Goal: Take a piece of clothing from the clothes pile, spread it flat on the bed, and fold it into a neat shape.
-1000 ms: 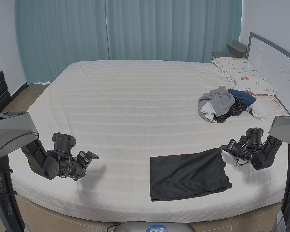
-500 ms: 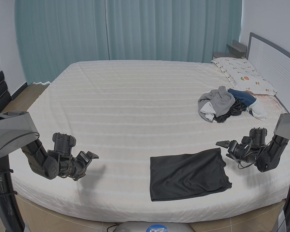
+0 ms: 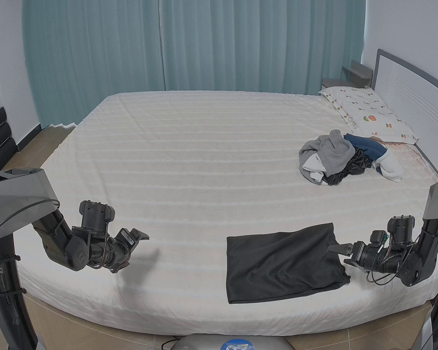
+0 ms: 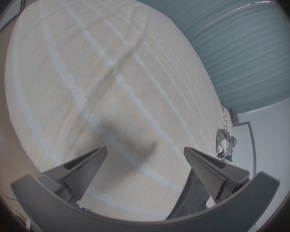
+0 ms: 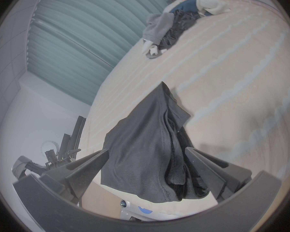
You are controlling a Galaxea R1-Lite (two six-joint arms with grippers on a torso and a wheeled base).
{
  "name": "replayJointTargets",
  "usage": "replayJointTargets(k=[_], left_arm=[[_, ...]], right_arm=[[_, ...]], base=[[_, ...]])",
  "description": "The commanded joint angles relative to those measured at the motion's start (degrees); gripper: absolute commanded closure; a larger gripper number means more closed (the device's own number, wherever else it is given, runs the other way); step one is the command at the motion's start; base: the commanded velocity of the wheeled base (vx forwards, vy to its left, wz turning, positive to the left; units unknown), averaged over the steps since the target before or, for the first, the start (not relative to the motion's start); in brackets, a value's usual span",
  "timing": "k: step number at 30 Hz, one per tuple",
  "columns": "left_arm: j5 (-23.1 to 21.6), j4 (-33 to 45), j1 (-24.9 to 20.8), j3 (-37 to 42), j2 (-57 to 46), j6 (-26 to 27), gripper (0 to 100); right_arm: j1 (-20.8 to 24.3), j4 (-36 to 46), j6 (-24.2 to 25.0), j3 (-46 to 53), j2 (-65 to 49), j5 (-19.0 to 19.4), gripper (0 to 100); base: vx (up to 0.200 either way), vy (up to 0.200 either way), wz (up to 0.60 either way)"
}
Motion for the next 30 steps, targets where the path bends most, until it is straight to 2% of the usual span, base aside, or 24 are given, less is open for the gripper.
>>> replayJointTargets(k=[1,4,16,17,30], left_arm=[[0.01,-0.02,0.01,0.03,-0.02,-0.02,0],[0.01,-0.02,0.01,0.03,-0.02,-0.02,0],[0.01,-0.02,0.01,0.03,-0.02,-0.02,0],[0.01,-0.02,0.01,0.03,-0.02,-0.02,0],[0.01,-0.02,-0.08,0.03,0.07,0.06,0]], right_arm=[[0.26,-5.55,-1.45,3.95,3.74,0.87,0],[0.62,-8.89,-1.71,5.00,5.15,0.87,0],[1.14,-9.16,-3.38,5.09,7.26,0.96,0],[1.14,-9.25,-3.73,5.09,7.44,0.96,100],[-3.69,-14.61,-7.69,11.60,7.26,0.96,100]], base=[[0.000,0.000,0.00],[0.000,0.000,0.00],[0.000,0.000,0.00],[0.000,0.000,0.00],[0.000,0.000,0.00]])
